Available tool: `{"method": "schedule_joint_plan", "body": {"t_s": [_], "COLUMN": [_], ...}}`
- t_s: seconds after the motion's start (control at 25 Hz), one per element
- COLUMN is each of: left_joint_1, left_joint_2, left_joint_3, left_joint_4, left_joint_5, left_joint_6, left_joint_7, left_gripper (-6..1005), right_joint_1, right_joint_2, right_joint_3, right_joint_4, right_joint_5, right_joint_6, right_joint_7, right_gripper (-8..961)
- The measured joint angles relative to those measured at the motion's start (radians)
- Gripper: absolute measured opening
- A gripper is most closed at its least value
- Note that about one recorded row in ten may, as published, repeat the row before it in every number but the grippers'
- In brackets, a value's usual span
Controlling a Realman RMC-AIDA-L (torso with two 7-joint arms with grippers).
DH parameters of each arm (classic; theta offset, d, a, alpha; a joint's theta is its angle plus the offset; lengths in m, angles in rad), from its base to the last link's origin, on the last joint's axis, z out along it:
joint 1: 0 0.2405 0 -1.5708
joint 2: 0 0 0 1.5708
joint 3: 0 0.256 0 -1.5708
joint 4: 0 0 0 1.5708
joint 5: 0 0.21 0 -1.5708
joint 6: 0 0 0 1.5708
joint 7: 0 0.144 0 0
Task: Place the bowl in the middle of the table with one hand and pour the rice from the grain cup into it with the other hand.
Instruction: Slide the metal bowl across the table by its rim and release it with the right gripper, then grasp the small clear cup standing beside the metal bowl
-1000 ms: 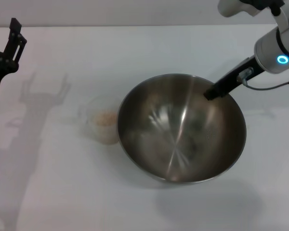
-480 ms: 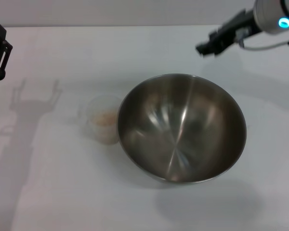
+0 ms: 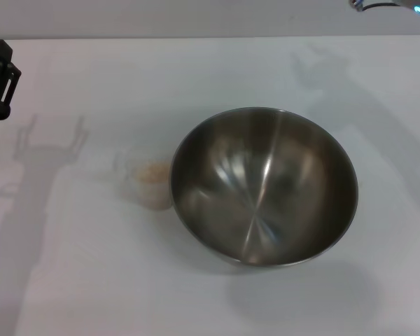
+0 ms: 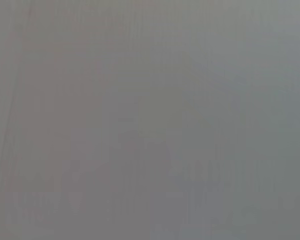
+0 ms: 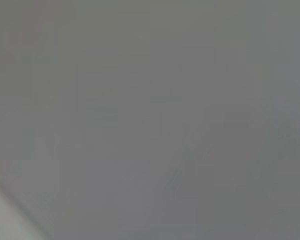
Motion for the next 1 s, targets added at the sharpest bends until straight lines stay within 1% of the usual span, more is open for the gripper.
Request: {"method": "schedule_joint_plan", "body": {"t_s": [0.08, 0.16, 0.24, 0.36, 0.4, 0.48, 0.56, 0.64, 0.72, 0.8, 0.88, 1.0], "left_joint_1": [0.000, 0.001, 0.005, 0.012, 0.014, 0.016, 0.019, 0.024, 0.026, 0.040, 0.050, 0.078], "left_joint_2": [0.000, 0.000, 0.000, 0.001, 0.001, 0.001, 0.000, 0.000, -0.001, -0.001, 0.000, 0.001], "left_joint_3": [-0.002, -0.004, -0.004, -0.002, 0.000, 0.008, 0.017, 0.031, 0.042, 0.097, 0.120, 0.174], "left_joint_4": [0.001, 0.002, 0.003, 0.005, 0.007, 0.011, 0.014, 0.016, 0.018, 0.037, 0.043, 0.046], "left_joint_5": [0.000, 0.000, 0.000, 0.000, 0.000, 0.004, 0.006, 0.007, 0.007, 0.008, 0.008, 0.008], "left_joint_6": [-0.006, -0.010, -0.013, -0.015, -0.016, -0.016, -0.016, -0.017, -0.017, -0.017, -0.017, -0.012], "left_joint_7": [0.000, 0.001, 0.001, 0.000, 0.000, 0.000, 0.000, 0.000, 0.000, 0.000, 0.000, 0.000], "left_gripper": [792, 791, 791, 790, 790, 789, 789, 788, 787, 787, 786, 785], "right_joint_1": [-0.057, -0.106, -0.139, -0.147, -0.138, -0.115, -0.089, -0.063, -0.045, -0.037, -0.032, -0.020], "right_joint_2": [0.001, 0.001, 0.001, -0.002, -0.002, -0.002, -0.001, -0.001, -0.002, -0.004, -0.004, -0.005], "right_joint_3": [-0.043, -0.078, -0.117, -0.180, -0.203, -0.232, -0.245, -0.246, -0.240, -0.221, -0.201, -0.193], "right_joint_4": [0.034, 0.099, 0.202, 0.410, 0.513, 0.702, 0.856, 0.996, 1.105, 1.188, 1.253, 1.317], "right_joint_5": [-0.009, -0.004, 0.014, 0.038, 0.041, 0.042, 0.050, 0.077, 0.098, 0.109, 0.130, 0.176], "right_joint_6": [-0.203, -0.441, -0.696, -1.099, -1.271, -1.544, -1.741, -1.876, -1.934, -1.957, -1.959, -1.956], "right_joint_7": [0.003, 0.007, 0.027, 0.097, 0.138, 0.223, 0.328, 0.429, 0.493, 0.534, 0.565, 0.590], "right_gripper": [409, 410, 410, 411, 411, 411, 412, 412, 412, 413, 413, 414]}}
